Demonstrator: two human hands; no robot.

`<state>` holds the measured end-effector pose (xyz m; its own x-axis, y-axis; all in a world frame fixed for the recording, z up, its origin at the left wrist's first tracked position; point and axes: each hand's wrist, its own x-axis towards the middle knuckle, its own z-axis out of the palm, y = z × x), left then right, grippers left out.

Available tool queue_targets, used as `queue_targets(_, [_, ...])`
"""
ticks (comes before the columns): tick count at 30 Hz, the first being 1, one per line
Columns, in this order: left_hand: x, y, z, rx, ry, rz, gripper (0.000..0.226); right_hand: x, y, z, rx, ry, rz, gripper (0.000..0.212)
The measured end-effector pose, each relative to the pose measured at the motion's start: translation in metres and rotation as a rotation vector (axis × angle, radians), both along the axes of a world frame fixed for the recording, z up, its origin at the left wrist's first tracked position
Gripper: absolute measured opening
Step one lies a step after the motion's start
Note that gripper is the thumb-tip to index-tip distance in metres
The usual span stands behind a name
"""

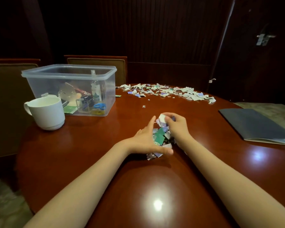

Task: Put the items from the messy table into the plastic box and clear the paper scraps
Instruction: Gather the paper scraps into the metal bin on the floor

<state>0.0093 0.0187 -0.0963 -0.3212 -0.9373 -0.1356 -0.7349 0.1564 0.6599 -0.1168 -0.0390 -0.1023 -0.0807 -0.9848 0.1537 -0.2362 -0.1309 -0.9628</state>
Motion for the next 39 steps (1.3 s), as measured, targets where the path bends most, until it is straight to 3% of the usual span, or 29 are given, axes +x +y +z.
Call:
queue_targets(2, [-0.009,0.002,-0.004,-0.141,-0.195,0.008,0.124,-0.002,0.0,0.002,0.089,-0.2,-0.03,0.026])
queue_targets(6, [-0.016,-0.003,-0.013,-0.219,-0.132,0.091,0.113,-0.004,0.001,0.004,0.155,-0.311,-0.154,0.033])
queue_targets(13, [-0.025,-0.007,-0.016,-0.387,-0.245,0.118,0.044,0.002,0.006,0.004,0.134,-0.139,-0.279,0.036])
queue_targets(19, [-0.025,-0.002,-0.016,-0.506,-0.205,0.105,0.021,0.002,0.011,0.004,0.123,-0.12,-0.275,0.03])
queue_targets(21, [-0.021,0.0,-0.016,-0.492,-0.05,0.133,0.017,0.002,0.013,0.005,0.137,-0.133,-0.252,0.03])
queue_targets(24, [-0.013,0.001,-0.012,-0.425,0.331,0.266,0.006,0.006,0.016,0.007,0.188,-0.236,-0.235,0.033])
queue_targets(30, [-0.018,-0.001,-0.008,-0.166,0.795,0.503,0.017,0.035,0.026,0.015,0.3,-0.488,-0.148,0.026])
queue_targets(35, [-0.028,0.003,0.0,0.103,1.282,0.713,0.027,0.057,0.037,0.012,0.244,-0.462,-0.11,0.027])
queue_targets(39, [-0.023,0.002,0.003,0.119,1.383,0.76,0.023,0.068,0.045,0.01,0.173,-0.429,-0.085,0.031])
